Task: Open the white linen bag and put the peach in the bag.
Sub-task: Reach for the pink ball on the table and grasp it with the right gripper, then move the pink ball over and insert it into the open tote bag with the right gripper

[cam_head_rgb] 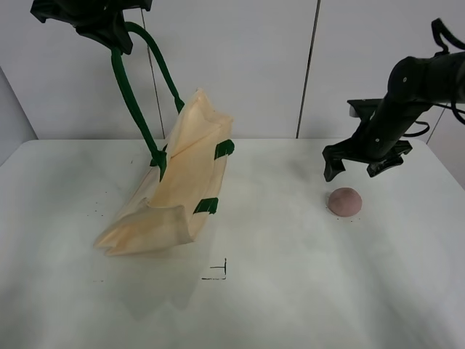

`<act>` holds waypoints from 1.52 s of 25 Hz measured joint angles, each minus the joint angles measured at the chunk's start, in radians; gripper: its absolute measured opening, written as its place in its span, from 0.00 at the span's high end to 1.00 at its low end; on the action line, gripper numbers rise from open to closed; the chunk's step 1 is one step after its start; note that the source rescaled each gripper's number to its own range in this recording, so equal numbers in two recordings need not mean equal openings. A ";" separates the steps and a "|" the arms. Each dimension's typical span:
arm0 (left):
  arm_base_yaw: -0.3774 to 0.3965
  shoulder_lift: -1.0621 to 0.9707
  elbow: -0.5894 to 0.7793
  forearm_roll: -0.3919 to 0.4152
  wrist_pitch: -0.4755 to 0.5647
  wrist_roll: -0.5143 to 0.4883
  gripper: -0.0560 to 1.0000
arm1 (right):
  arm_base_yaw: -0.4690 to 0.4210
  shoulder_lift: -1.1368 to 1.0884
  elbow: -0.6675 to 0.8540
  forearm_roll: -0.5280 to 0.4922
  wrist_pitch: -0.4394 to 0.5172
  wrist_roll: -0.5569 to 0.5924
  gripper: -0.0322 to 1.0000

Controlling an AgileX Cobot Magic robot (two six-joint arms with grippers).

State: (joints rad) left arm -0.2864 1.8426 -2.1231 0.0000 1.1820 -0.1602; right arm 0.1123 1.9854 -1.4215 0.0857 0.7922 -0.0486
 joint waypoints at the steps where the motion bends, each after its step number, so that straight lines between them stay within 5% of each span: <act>1: 0.000 0.000 0.000 0.000 0.000 0.000 0.95 | 0.000 0.018 0.000 -0.013 -0.001 0.009 0.00; 11: 0.000 0.000 0.000 0.000 0.000 0.000 0.95 | 0.000 0.154 0.000 -0.042 -0.063 0.031 0.03; 14: 0.000 0.000 0.000 0.000 0.000 0.000 0.95 | 0.000 0.160 0.000 -0.043 -0.076 0.035 0.30; 17: 0.000 0.000 0.000 0.000 0.000 0.000 0.95 | 0.000 0.155 -0.002 -0.044 -0.075 0.038 0.84; 19: 0.000 0.000 0.000 0.000 0.000 0.000 0.95 | 0.000 0.135 -0.003 -0.041 -0.071 0.037 0.96; 24: 0.000 0.000 0.000 0.000 0.000 0.000 0.95 | 0.000 0.002 -0.004 0.044 -0.061 -0.036 0.97; 32: 0.000 0.000 0.000 0.000 0.000 0.000 0.95 | 0.018 -0.125 -0.278 0.417 0.153 -0.215 0.97; 38: 0.000 0.000 0.000 0.000 0.000 0.000 0.95 | 0.208 -0.095 -0.375 0.452 0.129 -0.228 0.97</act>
State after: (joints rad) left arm -0.2864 1.8426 -2.1231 0.0000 1.1820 -0.1602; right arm 0.3206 1.8904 -1.7969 0.5380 0.9213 -0.2771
